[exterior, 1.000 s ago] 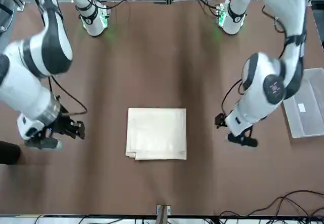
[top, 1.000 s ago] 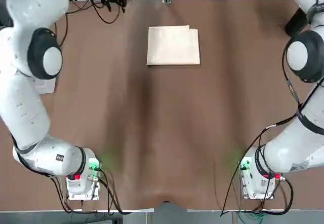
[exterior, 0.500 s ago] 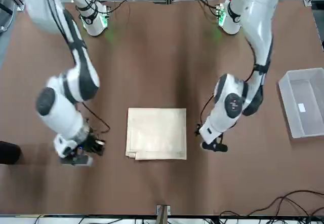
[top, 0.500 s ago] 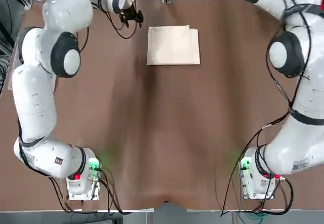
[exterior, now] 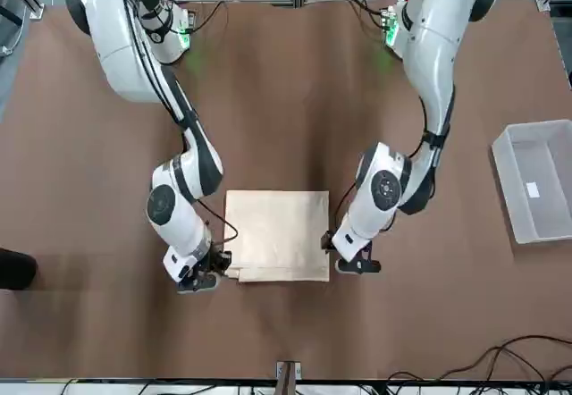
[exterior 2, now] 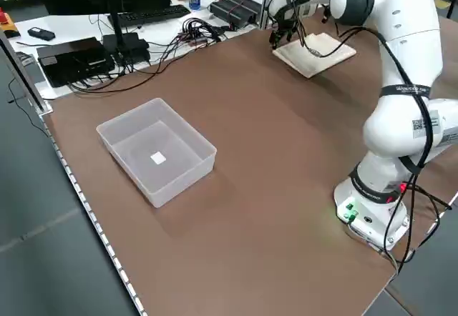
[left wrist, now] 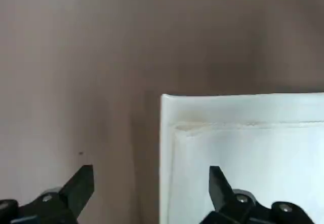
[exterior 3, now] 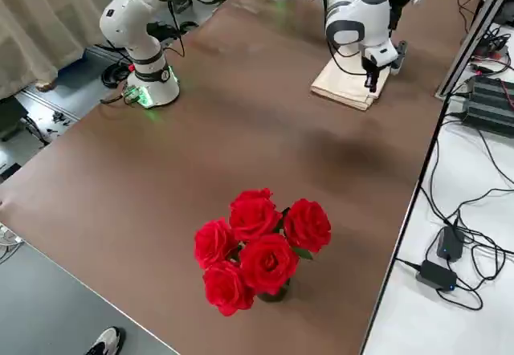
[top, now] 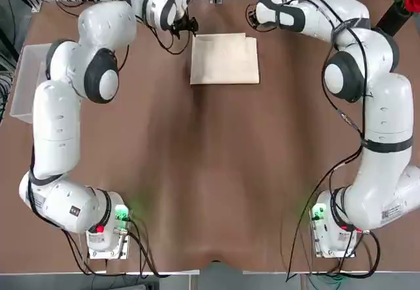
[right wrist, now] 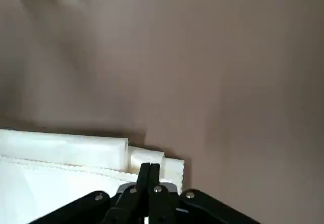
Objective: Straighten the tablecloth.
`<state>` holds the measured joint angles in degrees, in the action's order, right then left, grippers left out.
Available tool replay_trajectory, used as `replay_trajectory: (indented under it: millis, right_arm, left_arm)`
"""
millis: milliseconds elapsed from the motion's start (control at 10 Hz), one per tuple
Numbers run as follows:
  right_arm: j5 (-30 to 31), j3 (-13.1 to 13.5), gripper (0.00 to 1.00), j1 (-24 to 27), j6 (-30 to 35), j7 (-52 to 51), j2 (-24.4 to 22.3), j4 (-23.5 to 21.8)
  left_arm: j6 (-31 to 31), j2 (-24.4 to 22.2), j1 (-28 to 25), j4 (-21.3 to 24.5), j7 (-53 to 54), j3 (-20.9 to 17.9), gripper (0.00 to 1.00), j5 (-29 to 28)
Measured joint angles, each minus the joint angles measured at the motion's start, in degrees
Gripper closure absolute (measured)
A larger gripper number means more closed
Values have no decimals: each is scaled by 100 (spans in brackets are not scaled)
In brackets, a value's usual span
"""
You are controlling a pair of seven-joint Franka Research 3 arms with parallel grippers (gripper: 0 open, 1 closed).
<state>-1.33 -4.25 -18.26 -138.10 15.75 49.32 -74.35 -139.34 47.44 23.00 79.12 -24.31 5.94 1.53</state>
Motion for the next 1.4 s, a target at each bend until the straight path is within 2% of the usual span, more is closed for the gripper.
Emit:
replay_trajectory:
  millis: [400,800,1000,1100,1300,1400]
  right_arm:
    - [124,26,99,-19,-263,-2,286,15]
    - [131,25,98,-147,-502,6,639,29]
    - [131,26,99,-149,-519,10,658,51]
    - [131,26,99,-149,-520,11,659,51]
    - [131,26,98,-149,-521,15,662,52]
    - [131,26,98,-149,-521,15,663,52]
  left_arm:
    - [-44,380,311,-429,-77,-131,0,0]
    - [-475,724,594,-569,-330,-334,3,0]
    - [-475,727,594,-592,-317,-348,12,-3]
    - [-475,727,594,-592,-313,-351,27,-4]
    - [-475,729,594,-593,-308,-357,38,-5]
    - [-473,741,598,-593,-308,-357,40,-6]
